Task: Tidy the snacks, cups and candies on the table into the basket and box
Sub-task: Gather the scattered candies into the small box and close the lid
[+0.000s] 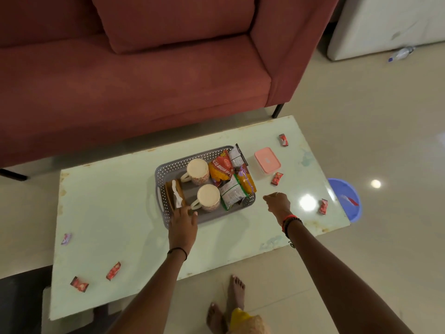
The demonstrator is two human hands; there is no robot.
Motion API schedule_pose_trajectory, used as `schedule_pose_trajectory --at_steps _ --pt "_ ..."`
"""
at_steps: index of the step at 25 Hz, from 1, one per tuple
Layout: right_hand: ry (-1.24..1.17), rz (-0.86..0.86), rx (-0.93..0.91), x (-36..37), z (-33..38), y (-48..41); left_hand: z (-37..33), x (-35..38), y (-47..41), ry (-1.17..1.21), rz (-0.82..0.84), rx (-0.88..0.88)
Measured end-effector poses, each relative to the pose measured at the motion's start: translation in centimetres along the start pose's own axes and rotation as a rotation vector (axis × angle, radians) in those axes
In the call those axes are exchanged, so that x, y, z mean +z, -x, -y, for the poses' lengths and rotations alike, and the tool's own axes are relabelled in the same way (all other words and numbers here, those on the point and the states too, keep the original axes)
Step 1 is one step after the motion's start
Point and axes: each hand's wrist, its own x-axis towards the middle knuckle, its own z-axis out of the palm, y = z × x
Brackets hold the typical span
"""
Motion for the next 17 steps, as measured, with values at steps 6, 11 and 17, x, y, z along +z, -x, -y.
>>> schedule_pose_trajectory --at_steps 6,11,17 --pt "-0.090 -0.076 0.004 -3.0 -1.5 -1.4 -4.9 1.6 -1.4 0.030 0.113 0.169" --pt "-0.124 -0.099 0.031 -6.0 -1.4 -5.2 -10.9 5.0 -4.5 0.007 0.157 0.290" --pt "-0.197 -0.039 0.066 -7.9 -1.3 -11.0 -18.2 11.0 -9.8 -0.080 0.172 0.366"
